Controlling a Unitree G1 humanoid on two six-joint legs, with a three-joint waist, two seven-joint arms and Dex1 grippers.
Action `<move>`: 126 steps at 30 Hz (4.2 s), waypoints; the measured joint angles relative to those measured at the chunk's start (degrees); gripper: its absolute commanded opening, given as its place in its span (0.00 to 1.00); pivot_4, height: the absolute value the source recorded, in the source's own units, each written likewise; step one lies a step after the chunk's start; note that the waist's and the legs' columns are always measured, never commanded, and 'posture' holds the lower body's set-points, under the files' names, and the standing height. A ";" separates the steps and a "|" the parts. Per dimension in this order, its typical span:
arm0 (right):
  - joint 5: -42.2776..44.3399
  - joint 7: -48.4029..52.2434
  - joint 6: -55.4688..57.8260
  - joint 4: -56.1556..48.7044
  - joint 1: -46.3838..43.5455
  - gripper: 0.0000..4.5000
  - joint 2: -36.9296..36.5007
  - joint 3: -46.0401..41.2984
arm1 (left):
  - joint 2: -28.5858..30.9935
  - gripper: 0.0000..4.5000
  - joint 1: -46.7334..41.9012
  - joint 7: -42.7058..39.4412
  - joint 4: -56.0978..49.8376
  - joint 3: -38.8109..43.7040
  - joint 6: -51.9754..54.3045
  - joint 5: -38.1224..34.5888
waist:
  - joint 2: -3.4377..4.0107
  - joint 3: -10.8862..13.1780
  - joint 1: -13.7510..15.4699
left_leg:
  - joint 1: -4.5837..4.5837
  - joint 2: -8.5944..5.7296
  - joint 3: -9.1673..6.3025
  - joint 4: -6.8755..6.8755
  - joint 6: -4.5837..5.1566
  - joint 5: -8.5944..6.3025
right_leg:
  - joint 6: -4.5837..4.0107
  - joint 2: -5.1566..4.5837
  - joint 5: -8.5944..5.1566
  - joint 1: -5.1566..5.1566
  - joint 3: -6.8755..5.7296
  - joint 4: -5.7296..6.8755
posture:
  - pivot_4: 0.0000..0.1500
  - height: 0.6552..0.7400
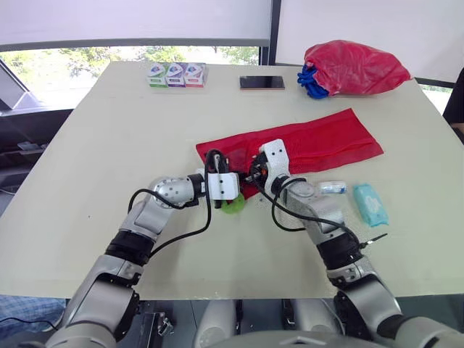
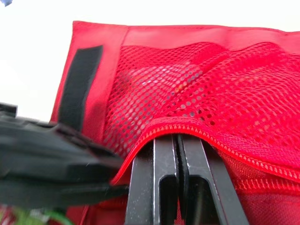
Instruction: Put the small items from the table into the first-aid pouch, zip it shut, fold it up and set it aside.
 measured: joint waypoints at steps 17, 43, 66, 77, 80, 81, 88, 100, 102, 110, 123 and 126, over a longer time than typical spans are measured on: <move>8.47 19.95 -0.68 -36.31 22.25 0.01 -21.75 -6.10 | 7.11 0.00 -3.98 -2.27 12.49 2.37 -4.21 -1.31 | 0.01 0.01 0.08 | 0.01 0.01 -0.11 -0.02 0.02 -0.01 | 0.02 0.06 -0.02 0.04 -0.10 -0.03 | 1.00 1.00; 37.73 35.29 -2.73 -52.25 50.56 1.00 -41.29 -40.91 | 10.88 0.84 -10.94 -9.58 31.66 7.66 -9.00 -7.69 | -0.19 0.02 0.38 | 0.11 0.08 0.07 0.07 0.02 -0.02 | 0.04 0.02 -0.02 0.17 0.03 -0.04 | 1.00 1.00; 37.79 24.68 -2.73 -54.76 43.94 1.00 -41.40 -31.54 | -6.68 0.98 -24.76 -8.98 33.06 -1.28 8.67 -1.59 | -0.26 0.05 0.95 | -0.05 -0.12 0.02 0.29 0.04 -0.03 | 0.05 0.18 -0.01 0.19 0.07 -0.06 | 1.00 1.00; 36.63 21.61 -3.21 -57.32 47.81 1.00 -40.35 -31.87 | -10.76 0.69 -30.74 -7.00 45.35 -2.17 2.96 1.33 | -0.28 0.05 1.75 | -0.07 -0.10 0.02 0.57 0.05 -0.03 | 0.12 0.18 0.02 0.26 0.03 0.00 | 1.00 1.00; 36.63 21.11 -3.40 -57.60 48.44 1.00 -40.34 -31.99 | -12.01 0.35 -30.92 -7.40 47.25 -2.18 1.57 1.41 | -0.28 0.05 1.72 | -0.11 -0.10 -0.01 0.57 0.06 -0.04 | 0.11 0.17 0.03 0.24 0.06 -0.02 | 1.00 1.00; 36.64 21.07 -3.46 -57.64 48.72 1.00 -40.34 -32.15 | -12.32 0.25 -30.92 -7.60 47.81 -2.22 1.22 1.66 | -0.29 0.06 1.72 | -0.11 -0.10 0.00 0.57 0.07 -0.05 | 0.11 0.18 0.03 0.23 0.06 -0.02 | 1.00 1.00; 36.66 21.01 -4.37 -58.44 49.48 1.00 -40.35 -32.59 | -12.65 0.01 -31.09 -8.16 49.35 -2.15 0.08 1.99 | -0.29 0.06 1.72 | -0.12 -0.09 -0.01 0.60 0.07 -0.05 | 0.12 0.18 0.03 0.22 0.06 -0.01 | 1.00 1.00; 34.65 25.88 -6.90 -55.10 56.53 1.00 -42.55 -42.84 | -12.12 0.01 -30.83 -11.43 48.95 -0.44 0.16 1.15 | -0.30 0.06 1.73 | -0.14 -0.10 0.01 0.63 0.10 -0.06 | 0.14 0.17 0.05 0.22 0.09 -0.02 | 1.00 1.00; 34.34 28.50 -7.15 -53.11 56.96 1.00 -43.96 -44.80 | -12.13 0.01 -30.82 -11.22 48.95 -0.39 0.25 1.15 | -0.30 0.06 1.73 | -0.12 -0.10 0.01 0.63 0.10 -0.06 | 0.15 0.18 0.05 0.22 0.11 -0.01 | 1.00 1.00; 37.32 38.77 -7.27 -48.95 56.35 1.00 -49.34 -51.96 | -12.46 0.01 -30.80 -9.21 48.93 -0.35 0.62 1.15 | -0.31 0.07 1.75 | -0.15 -0.10 -0.02 0.63 0.11 -0.07 | 0.15 0.18 0.06 0.22 0.10 -0.02 | 1.00 1.00; 39.20 55.30 -5.21 -40.78 59.75 1.00 -56.80 -66.79 | -12.58 0.01 -30.82 -6.92 49.23 -0.33 0.77 1.28 | -0.37 0.11 1.75 | -0.12 -0.05 -0.01 0.63 0.11 -0.08 | 0.17 0.16 0.06 0.22 0.14 -0.02 | 1.00 1.00; 38.85 56.86 -4.41 -40.41 57.42 1.00 -59.42 -64.50 | -12.95 0.01 -30.82 -6.92 49.23 -0.31 0.86 1.26 | -0.37 0.11 1.72 | -0.11 -0.05 0.02 0.64 0.12 -0.08 | 0.18 0.14 0.08 0.22 0.17 -0.02 | 1.00 1.00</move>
